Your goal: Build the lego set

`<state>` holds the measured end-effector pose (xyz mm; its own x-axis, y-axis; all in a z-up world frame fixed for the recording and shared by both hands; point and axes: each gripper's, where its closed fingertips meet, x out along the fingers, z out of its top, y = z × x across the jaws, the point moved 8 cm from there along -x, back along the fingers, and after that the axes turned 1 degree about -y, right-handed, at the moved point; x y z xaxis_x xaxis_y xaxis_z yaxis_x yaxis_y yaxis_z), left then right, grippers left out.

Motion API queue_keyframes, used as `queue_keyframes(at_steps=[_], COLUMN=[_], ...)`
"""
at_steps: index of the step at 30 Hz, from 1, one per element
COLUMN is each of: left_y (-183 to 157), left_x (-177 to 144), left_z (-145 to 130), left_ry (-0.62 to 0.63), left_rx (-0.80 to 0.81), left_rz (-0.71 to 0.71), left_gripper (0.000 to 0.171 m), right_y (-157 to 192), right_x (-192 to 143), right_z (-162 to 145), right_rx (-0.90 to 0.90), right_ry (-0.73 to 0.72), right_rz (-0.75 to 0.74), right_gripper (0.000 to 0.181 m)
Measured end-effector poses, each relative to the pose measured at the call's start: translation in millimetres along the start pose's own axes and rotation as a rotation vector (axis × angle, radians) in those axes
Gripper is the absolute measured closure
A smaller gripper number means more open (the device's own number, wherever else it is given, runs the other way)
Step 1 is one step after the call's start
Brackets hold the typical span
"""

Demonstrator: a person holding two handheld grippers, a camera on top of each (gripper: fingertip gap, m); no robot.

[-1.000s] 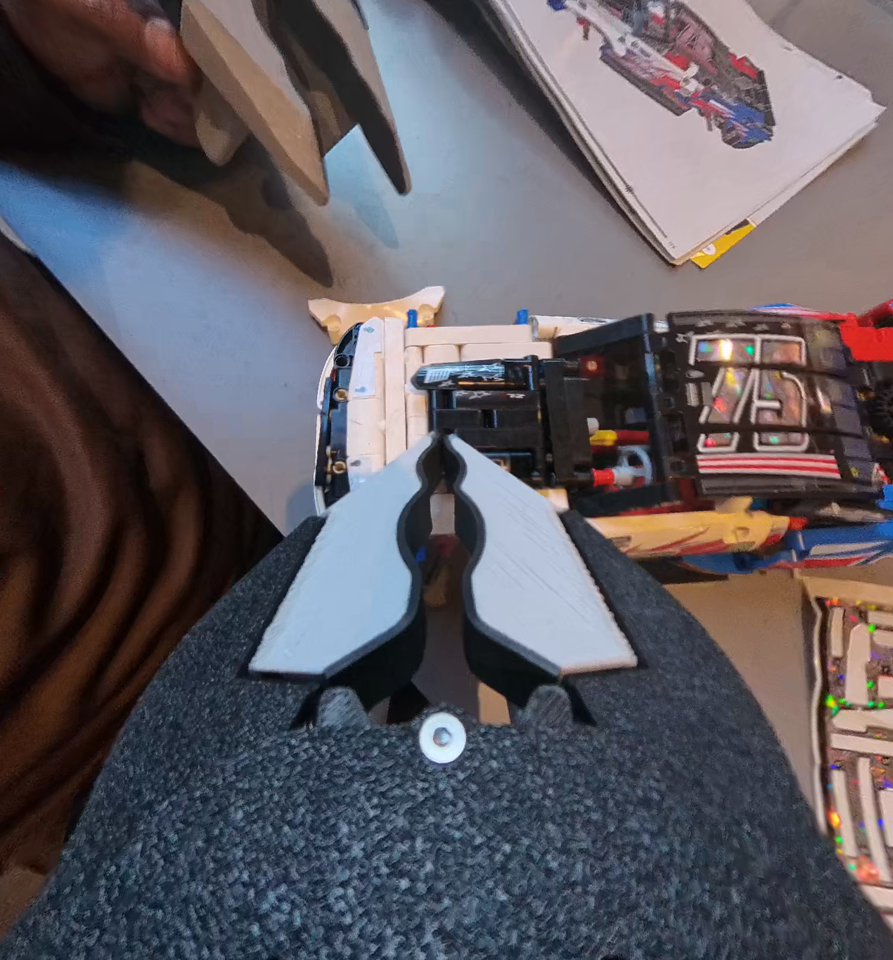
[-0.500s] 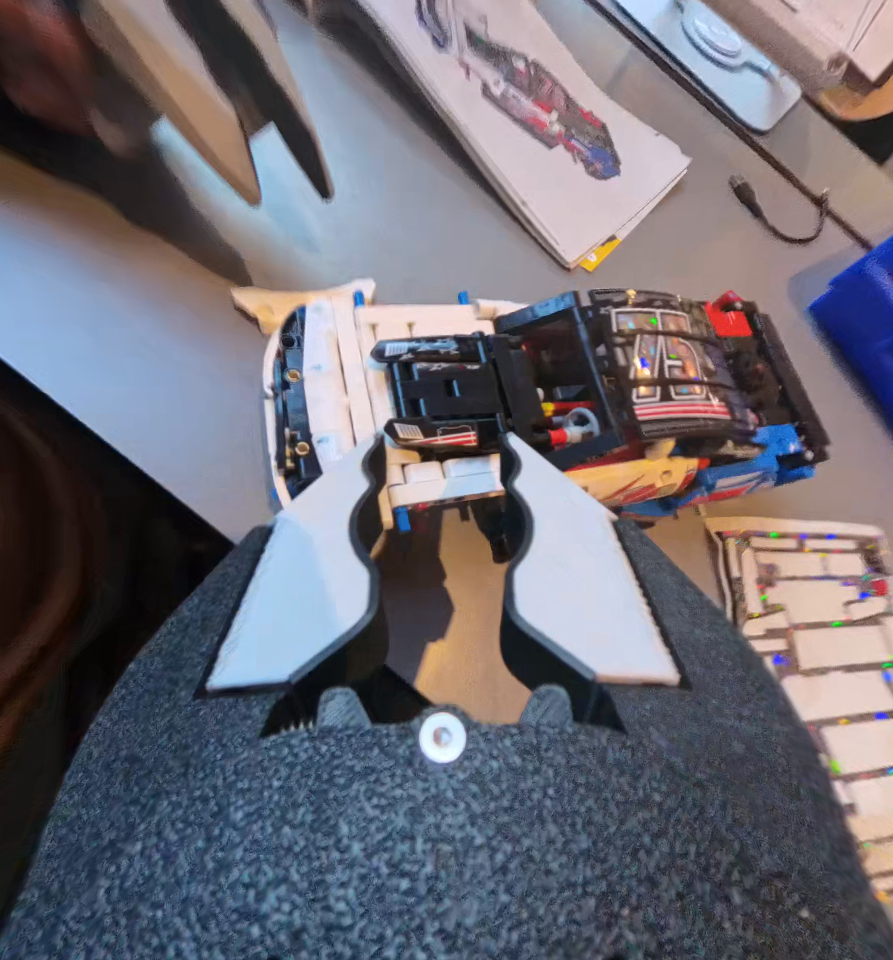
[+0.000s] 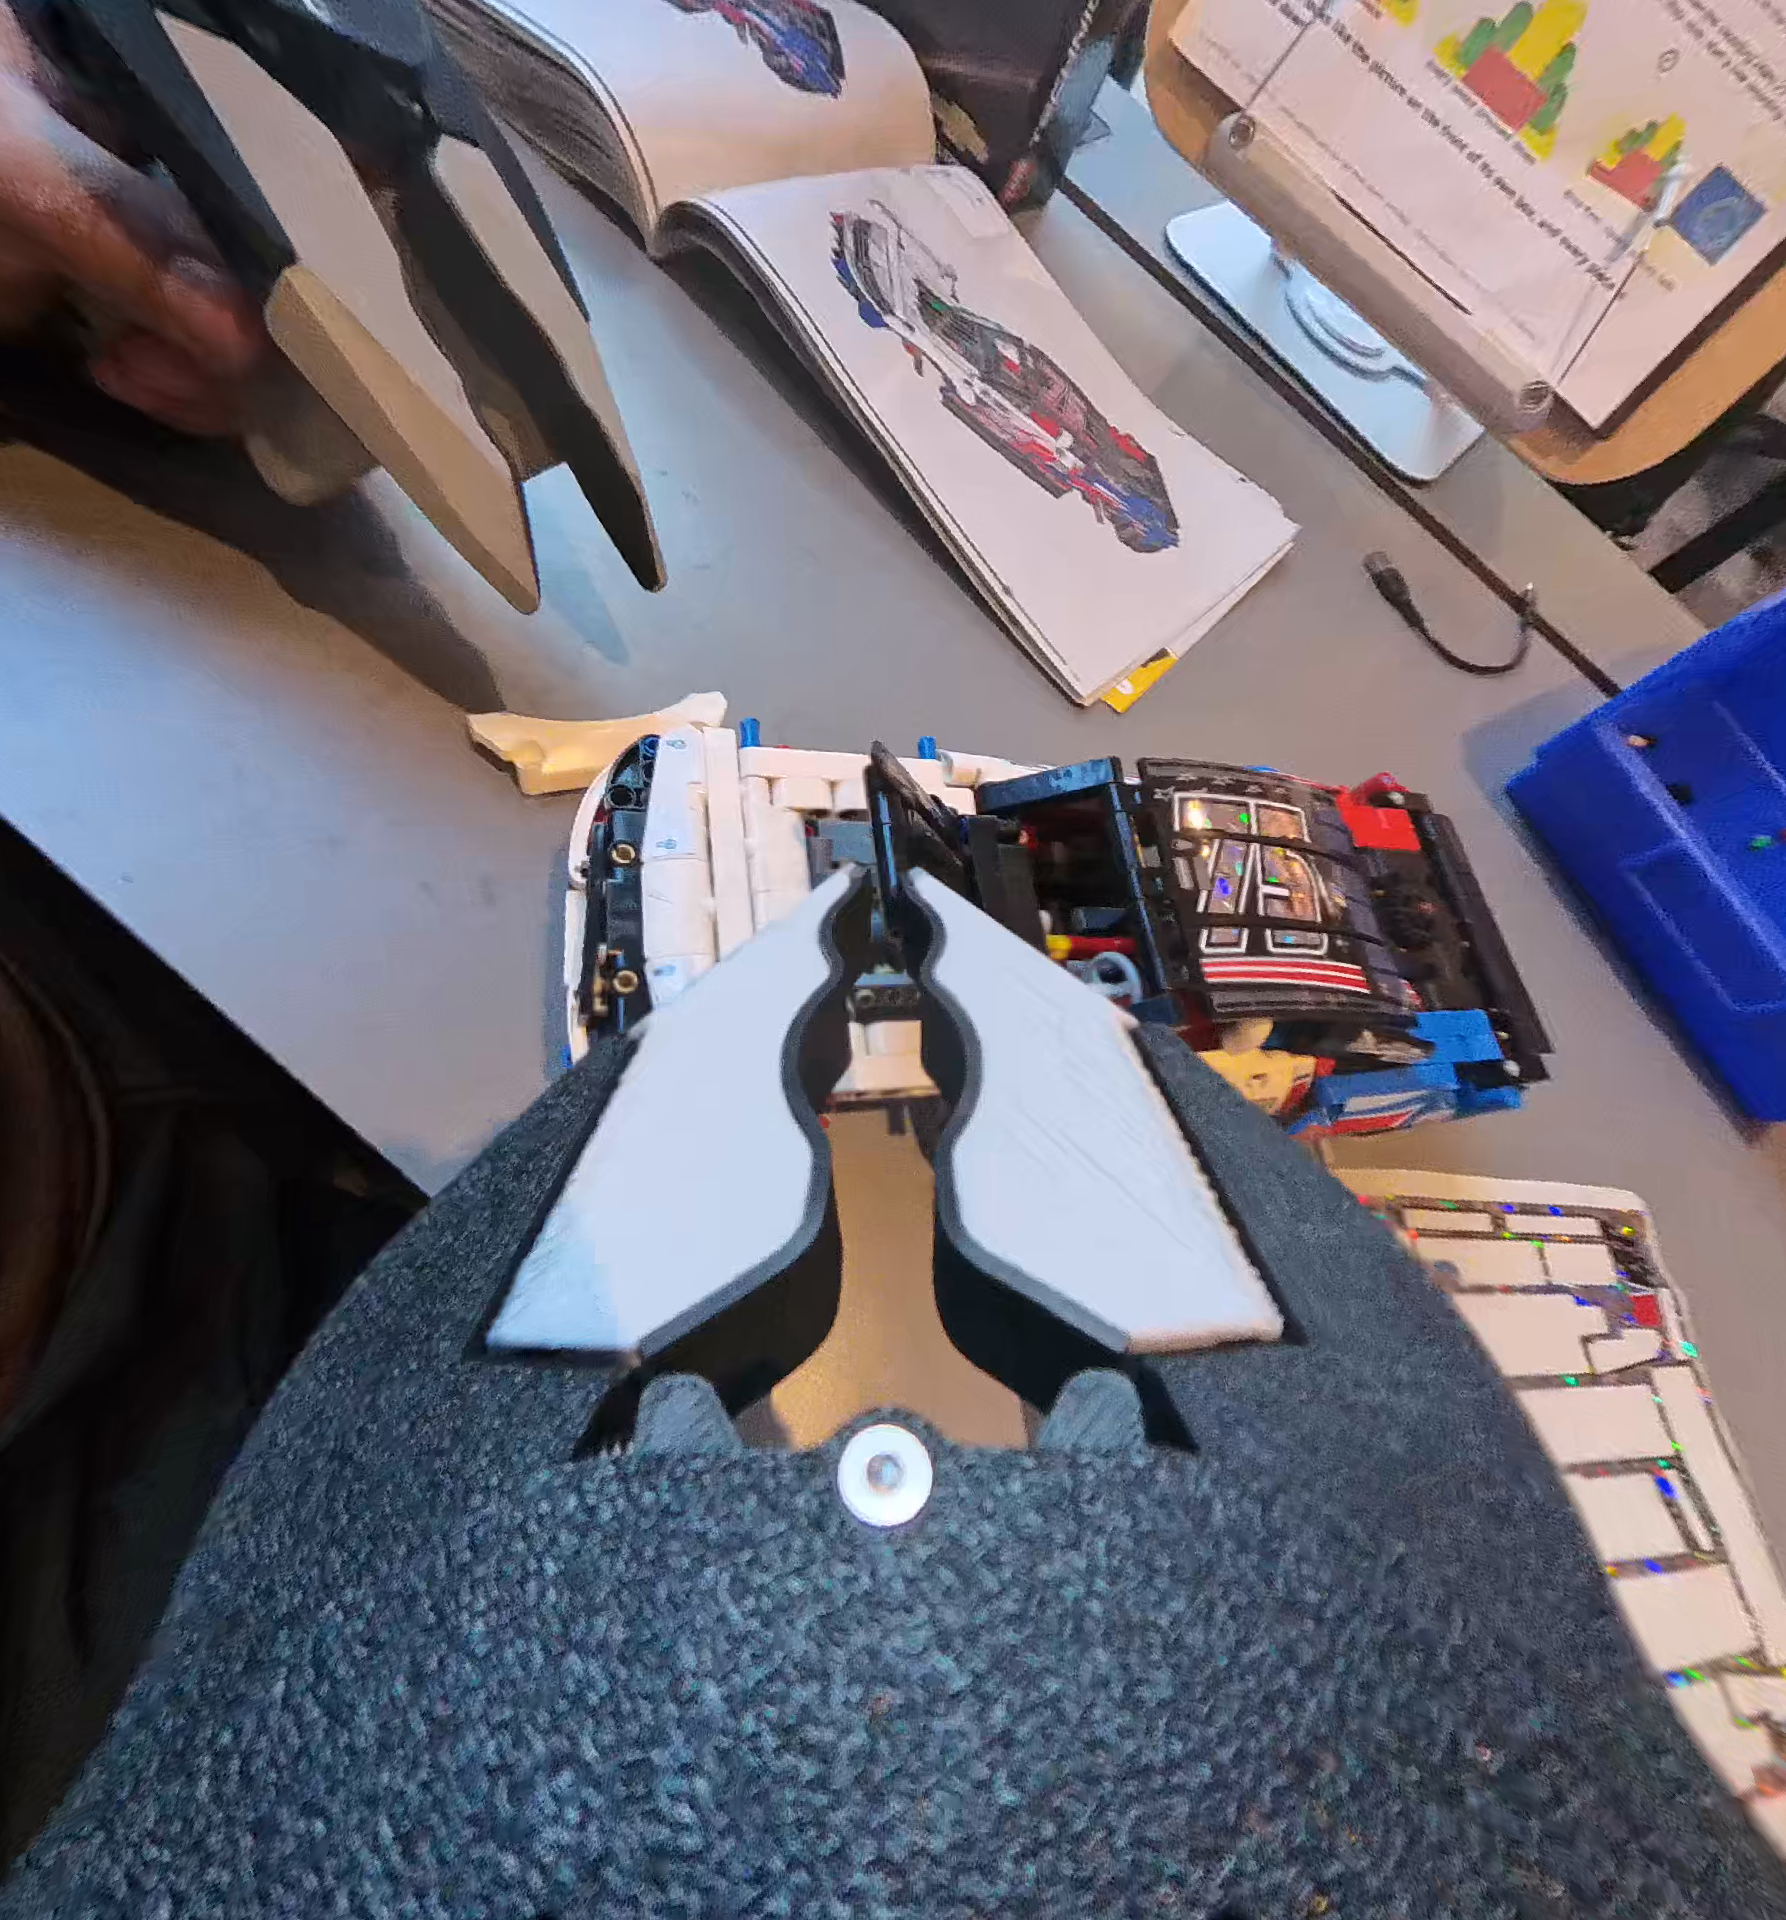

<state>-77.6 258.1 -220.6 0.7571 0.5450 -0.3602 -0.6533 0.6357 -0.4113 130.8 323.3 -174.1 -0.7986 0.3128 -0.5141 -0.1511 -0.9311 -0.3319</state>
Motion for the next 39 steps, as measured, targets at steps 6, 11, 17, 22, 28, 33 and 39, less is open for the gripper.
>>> queue_keyframes(at_steps=[6,11,17,22,28,33,39], left_y=[-4,-7,-6,-2,0,3,7], left_x=[1,0,0,-3,-5,-6,-10], left_z=[-1,-2,-1,0,2,3,6], left_ry=[0.007,0.003,0.005,-0.024,-0.049,-0.073,-0.124], left_rx=[0.014,0.036,0.009,-0.046,-0.059,-0.089,-0.124], left_rz=[-0.017,-0.013,-0.052,-0.085,-0.102,-0.122,-0.140], left_gripper=[0.133,0.133,0.133,0.133,0.133,0.133,0.133], right_y=[-5,-2,-6,-10,-19,-31,-46], right_x=[-1,-3,-5,-7,-6,-7,-3], right_z=[-2,0,-2,-4,-2,1,-2], right_rx=[0.075,0.114,0.134,0.176,0.257,0.327,0.420], right_ry=[-0.023,-0.061,-0.048,-0.053,-0.110,-0.185,-0.259], right_rz=[0.013,0.068,0.137,0.200,0.304,0.368,0.421], right_gripper=[0.177,0.176,0.171,0.166,0.160,0.160,0.159])
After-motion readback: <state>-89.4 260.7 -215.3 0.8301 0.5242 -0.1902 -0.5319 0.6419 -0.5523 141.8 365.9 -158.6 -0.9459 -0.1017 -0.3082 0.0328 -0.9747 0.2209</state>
